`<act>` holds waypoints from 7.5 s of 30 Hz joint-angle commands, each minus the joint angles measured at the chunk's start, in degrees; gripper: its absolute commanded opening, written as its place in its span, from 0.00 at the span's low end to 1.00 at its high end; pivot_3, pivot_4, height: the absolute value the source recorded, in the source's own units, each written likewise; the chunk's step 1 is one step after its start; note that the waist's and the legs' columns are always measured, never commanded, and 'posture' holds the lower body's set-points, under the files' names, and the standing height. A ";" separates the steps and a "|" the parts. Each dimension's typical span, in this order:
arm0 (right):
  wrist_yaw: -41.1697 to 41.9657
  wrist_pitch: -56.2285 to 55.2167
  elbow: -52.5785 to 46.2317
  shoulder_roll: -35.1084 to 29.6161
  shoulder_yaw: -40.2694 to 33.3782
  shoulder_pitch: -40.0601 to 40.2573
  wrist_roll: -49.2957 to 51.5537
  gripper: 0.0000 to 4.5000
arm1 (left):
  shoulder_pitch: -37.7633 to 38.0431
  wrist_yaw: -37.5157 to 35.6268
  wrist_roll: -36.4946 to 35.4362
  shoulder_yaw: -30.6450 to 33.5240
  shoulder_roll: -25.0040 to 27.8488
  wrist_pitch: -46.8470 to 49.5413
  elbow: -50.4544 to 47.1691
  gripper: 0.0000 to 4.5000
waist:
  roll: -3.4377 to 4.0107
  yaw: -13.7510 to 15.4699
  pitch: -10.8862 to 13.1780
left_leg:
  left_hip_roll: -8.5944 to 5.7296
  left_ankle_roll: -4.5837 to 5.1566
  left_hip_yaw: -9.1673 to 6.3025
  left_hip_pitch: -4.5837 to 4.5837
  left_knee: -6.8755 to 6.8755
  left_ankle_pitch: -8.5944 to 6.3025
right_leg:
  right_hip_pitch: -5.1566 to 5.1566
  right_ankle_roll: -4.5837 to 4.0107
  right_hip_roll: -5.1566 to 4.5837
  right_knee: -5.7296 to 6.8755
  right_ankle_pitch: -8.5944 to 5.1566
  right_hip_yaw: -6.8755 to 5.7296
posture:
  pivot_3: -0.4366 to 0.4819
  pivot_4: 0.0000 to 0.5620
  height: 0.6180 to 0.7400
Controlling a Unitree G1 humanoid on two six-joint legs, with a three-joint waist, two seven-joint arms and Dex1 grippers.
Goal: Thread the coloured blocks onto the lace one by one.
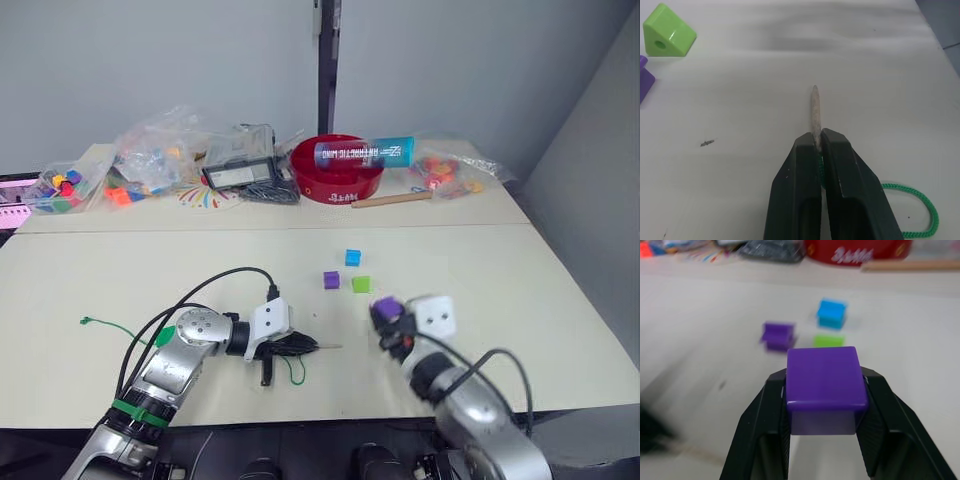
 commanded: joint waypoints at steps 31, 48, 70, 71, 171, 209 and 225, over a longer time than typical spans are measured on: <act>49.89 -10.68 14.49 -33.18 -8.11 -13.55 16.74 1.00 | -0.14 -0.68 -0.85 1.85 1.06 -0.36 -1.78 0.00 | -0.15 0.70 -0.05 | 0.00 -0.01 0.01 0.00 0.01 0.01 | 0.08 0.05 0.02 -0.08 -0.02 0.00 | 0.48 0.27 0.92; 78.62 -45.27 62.34 -30.70 5.63 -41.31 0.43 0.58 | 2.11 1.59 -2.30 2.96 2.30 5.55 -11.46 0.00 | -0.13 1.13 0.00 | -0.06 0.03 0.07 -0.07 0.06 -0.02 | 0.03 0.09 -0.12 -0.13 0.05 0.00 | 0.48 0.27 0.92; 67.65 -33.16 48.46 -25.09 3.90 -32.60 0.08 0.26 | -0.66 3.26 0.56 -0.18 0.71 6.57 -10.28 0.00 | -0.12 0.74 0.00 | -0.05 0.02 0.07 0.01 0.07 -0.01 | 0.05 0.08 -0.08 -0.01 0.05 0.01 | 0.48 0.27 0.92; 67.48 -33.05 48.41 -25.09 3.90 -32.63 0.06 0.26 | -0.71 3.18 0.50 -0.24 0.72 6.62 -10.26 0.00 | -0.12 0.74 0.00 | -0.05 0.02 0.07 0.02 0.07 -0.01 | 0.05 0.08 -0.08 -0.01 0.05 0.01 | 0.48 0.27 0.92; 60.77 -20.90 36.53 -26.21 5.13 -30.41 -0.48 0.26 | 4.96 18.96 -4.16 -0.35 -2.89 33.33 -23.67 0.62 | -0.12 0.88 0.00 | -0.07 0.02 0.02 -0.01 0.19 -0.01 | 0.07 0.10 -0.08 0.03 0.05 0.00 | 0.48 0.27 0.92; 59.33 -18.86 34.89 -26.83 5.90 -31.01 0.48 0.26 | -2.08 15.96 3.55 -10.24 -4.57 17.07 -11.32 0.00 | -0.11 2.15 -0.01 | -0.13 0.02 0.04 -0.02 0.22 -0.01 | 0.12 0.11 -0.12 -0.05 0.05 0.00 | 0.48 0.27 0.92; 60.89 -18.28 35.14 -26.21 8.98 -31.74 -1.32 0.26 | -1.93 16.18 6.52 -8.18 -4.08 14.67 -9.65 0.17 | -0.11 1.61 -0.01 | -0.10 0.02 0.04 0.03 0.22 -0.01 | 0.14 0.11 -0.08 0.00 0.05 0.00 | 0.48 0.27 0.92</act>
